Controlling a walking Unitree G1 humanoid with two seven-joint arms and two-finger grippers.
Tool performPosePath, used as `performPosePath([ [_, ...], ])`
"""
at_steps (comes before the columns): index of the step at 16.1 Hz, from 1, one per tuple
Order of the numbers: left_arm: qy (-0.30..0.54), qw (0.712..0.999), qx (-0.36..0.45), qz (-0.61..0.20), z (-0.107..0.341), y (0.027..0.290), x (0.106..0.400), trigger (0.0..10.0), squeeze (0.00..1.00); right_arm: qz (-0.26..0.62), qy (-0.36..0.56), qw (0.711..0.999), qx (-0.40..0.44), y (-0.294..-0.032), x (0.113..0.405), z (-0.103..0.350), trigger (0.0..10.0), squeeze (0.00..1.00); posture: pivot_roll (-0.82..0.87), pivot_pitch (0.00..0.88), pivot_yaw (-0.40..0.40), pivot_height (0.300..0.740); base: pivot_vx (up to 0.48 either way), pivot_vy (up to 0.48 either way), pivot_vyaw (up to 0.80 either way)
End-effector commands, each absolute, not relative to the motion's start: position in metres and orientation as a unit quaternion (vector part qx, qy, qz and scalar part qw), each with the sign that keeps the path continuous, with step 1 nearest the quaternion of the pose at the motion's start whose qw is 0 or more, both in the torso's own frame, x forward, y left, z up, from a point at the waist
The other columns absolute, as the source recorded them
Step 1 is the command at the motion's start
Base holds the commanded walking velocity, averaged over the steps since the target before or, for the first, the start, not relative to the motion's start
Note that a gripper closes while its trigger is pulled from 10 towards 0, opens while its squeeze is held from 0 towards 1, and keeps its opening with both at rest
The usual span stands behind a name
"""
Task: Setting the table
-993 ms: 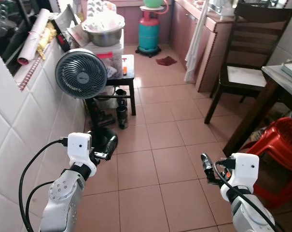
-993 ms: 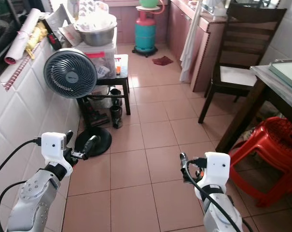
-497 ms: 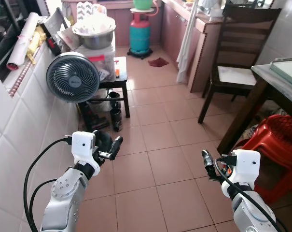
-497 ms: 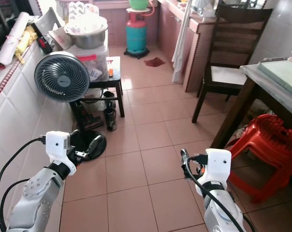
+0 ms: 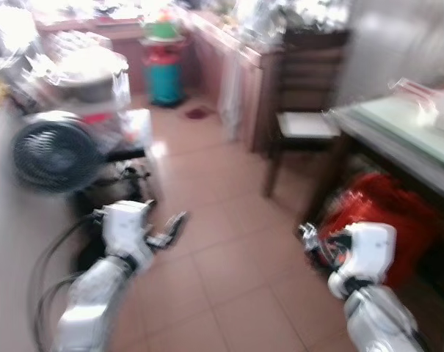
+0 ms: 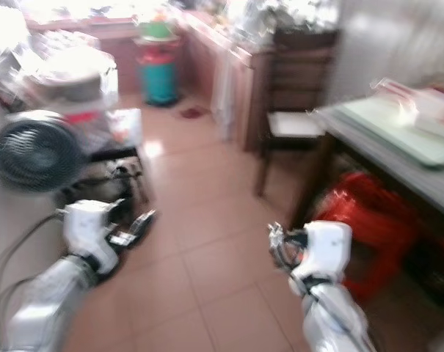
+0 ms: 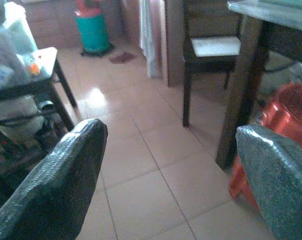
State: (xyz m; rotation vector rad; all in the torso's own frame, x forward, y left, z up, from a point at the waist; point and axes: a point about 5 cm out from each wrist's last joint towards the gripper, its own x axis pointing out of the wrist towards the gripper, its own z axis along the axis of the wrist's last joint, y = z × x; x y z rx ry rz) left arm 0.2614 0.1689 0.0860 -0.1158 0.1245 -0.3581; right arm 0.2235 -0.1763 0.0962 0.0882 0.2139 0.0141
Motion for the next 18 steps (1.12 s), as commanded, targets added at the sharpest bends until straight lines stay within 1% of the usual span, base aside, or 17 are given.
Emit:
performPosePath([
  [1,0.053,0.977,-0.062,-0.197,0.091,0.158,0.264,10.0,0.0,-0.006,0.101,0.994,0.035,-0.185,0.223,0.1,10.0,0.0,0.02,0.002,0.015,0.74,0.251,0.0,-0.77],
  [8,0.062,0.975,-0.06,-0.204,0.088,0.156,0.264,10.0,0.0,-0.007,0.102,0.994,0.036,-0.185,0.222,0.1,10.0,0.0,0.01,0.002,0.018,0.74,0.247,0.0,-0.77],
  [12,0.078,0.975,-0.051,-0.201,0.084,0.155,0.263,10.0,0.0,-0.004,0.104,0.994,0.039,-0.182,0.221,0.099,10.0,0.0,0.01,0.007,0.02,0.74,0.0,0.0,-0.78],
  [14,0.098,0.978,-0.04,-0.179,0.079,0.156,0.265,10.0,0.0,-0.007,0.104,0.994,0.042,-0.182,0.222,0.099,10.0,0.0,0.01,0.004,0.02,0.74,0.0,0.0,-0.78],
  [16,0.127,0.979,-0.017,-0.16,0.074,0.157,0.268,10.0,0.0,-0.012,0.104,0.993,0.049,-0.184,0.222,0.098,10.0,0.0,0.01,0.001,0.02,0.74,0.0,0.0,-0.25],
  [18,0.126,0.98,-0.007,-0.152,0.075,0.158,0.271,10.0,0.0,-0.018,0.107,0.993,0.053,-0.185,0.222,0.098,10.0,0.0,0.01,0.0,0.018,0.74,0.0,0.0,0.0],
])
